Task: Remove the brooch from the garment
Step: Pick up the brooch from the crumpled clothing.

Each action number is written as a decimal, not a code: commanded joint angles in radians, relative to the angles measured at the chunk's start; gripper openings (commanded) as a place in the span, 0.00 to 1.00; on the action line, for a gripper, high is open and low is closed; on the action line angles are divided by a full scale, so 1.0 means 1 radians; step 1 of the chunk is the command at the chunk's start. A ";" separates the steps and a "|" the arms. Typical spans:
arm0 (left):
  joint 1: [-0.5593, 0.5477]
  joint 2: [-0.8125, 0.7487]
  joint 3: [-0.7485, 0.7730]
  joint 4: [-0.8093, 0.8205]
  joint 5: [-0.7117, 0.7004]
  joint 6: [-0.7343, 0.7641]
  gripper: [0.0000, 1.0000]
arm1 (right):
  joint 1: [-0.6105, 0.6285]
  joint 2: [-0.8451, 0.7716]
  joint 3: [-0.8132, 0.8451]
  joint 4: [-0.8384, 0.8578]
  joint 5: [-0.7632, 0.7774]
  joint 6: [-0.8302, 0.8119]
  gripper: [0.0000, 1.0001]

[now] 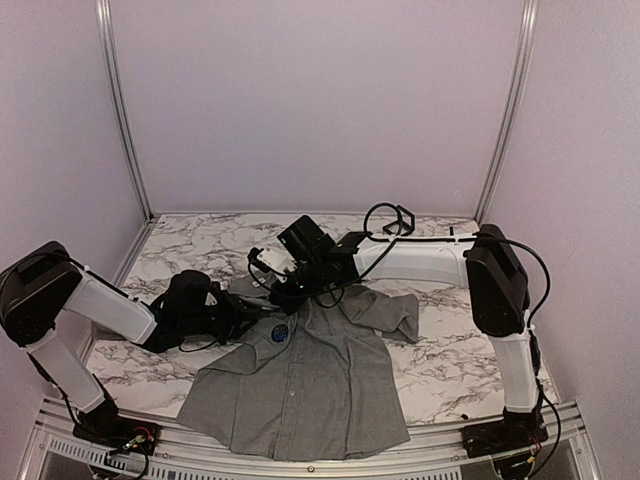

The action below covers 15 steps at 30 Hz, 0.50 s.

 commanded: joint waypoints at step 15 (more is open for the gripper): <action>-0.003 0.021 0.039 0.001 0.004 0.006 0.32 | 0.005 -0.002 -0.014 0.015 0.019 0.009 0.00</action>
